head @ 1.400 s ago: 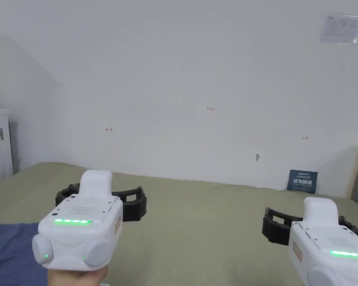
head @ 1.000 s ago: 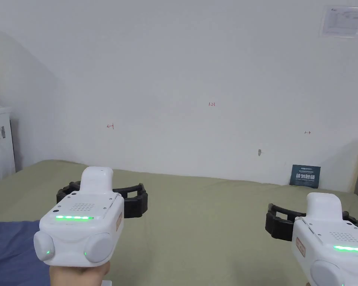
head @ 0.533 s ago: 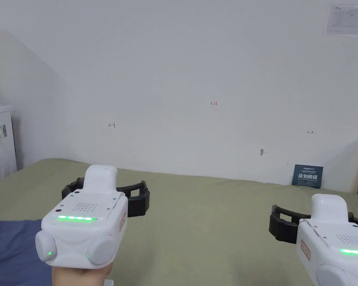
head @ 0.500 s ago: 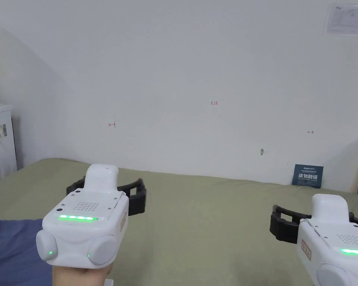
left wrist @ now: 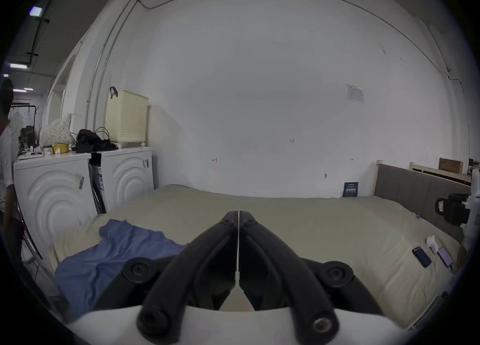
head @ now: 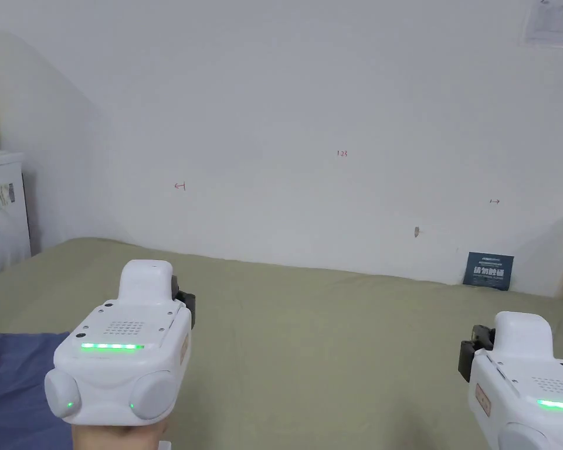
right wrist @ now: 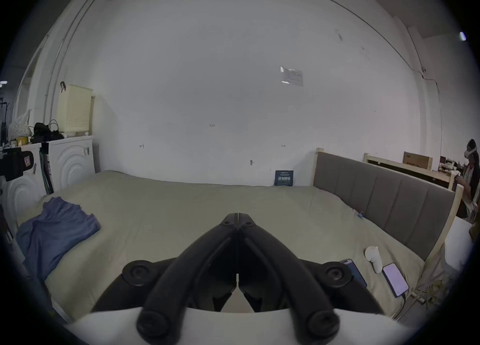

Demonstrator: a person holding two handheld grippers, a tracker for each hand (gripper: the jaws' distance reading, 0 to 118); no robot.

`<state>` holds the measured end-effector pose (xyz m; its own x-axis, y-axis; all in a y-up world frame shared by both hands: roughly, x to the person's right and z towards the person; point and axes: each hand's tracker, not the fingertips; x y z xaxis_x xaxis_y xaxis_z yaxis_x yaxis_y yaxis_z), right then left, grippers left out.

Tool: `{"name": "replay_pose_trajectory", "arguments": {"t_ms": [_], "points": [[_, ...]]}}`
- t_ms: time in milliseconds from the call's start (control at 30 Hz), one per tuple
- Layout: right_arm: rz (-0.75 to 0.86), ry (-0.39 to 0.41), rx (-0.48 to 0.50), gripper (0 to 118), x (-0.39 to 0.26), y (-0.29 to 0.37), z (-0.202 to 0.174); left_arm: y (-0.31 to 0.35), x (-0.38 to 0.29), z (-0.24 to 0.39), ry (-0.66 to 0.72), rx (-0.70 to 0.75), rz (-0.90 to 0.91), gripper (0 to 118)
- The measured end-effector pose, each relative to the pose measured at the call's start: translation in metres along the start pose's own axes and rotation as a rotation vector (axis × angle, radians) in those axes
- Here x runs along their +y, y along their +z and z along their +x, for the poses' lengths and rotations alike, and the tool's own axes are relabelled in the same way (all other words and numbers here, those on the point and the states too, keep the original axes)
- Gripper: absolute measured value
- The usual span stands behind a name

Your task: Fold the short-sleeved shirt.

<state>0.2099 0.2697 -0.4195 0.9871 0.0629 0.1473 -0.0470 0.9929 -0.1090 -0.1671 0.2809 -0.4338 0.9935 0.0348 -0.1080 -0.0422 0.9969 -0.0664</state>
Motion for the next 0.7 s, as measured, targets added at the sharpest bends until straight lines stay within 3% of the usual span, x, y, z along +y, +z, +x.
{"name": "replay_pose_trajectory", "arguments": {"t_ms": [133,500,700], "points": [[0.032,0.017,0.105,1,0.014,-0.001,-0.038,0.019,0.008,-0.036,-0.032,0.085,0.023,0],[0.045,0.02,0.51,1,0.019,-0.003,-0.225,0.112,0.005,-0.177,-0.026,0.469,0.019,0],[0.03,0.025,0.644,1,0.008,0.008,-0.278,0.151,0.002,-0.23,0.005,0.615,-0.015,0]]}}
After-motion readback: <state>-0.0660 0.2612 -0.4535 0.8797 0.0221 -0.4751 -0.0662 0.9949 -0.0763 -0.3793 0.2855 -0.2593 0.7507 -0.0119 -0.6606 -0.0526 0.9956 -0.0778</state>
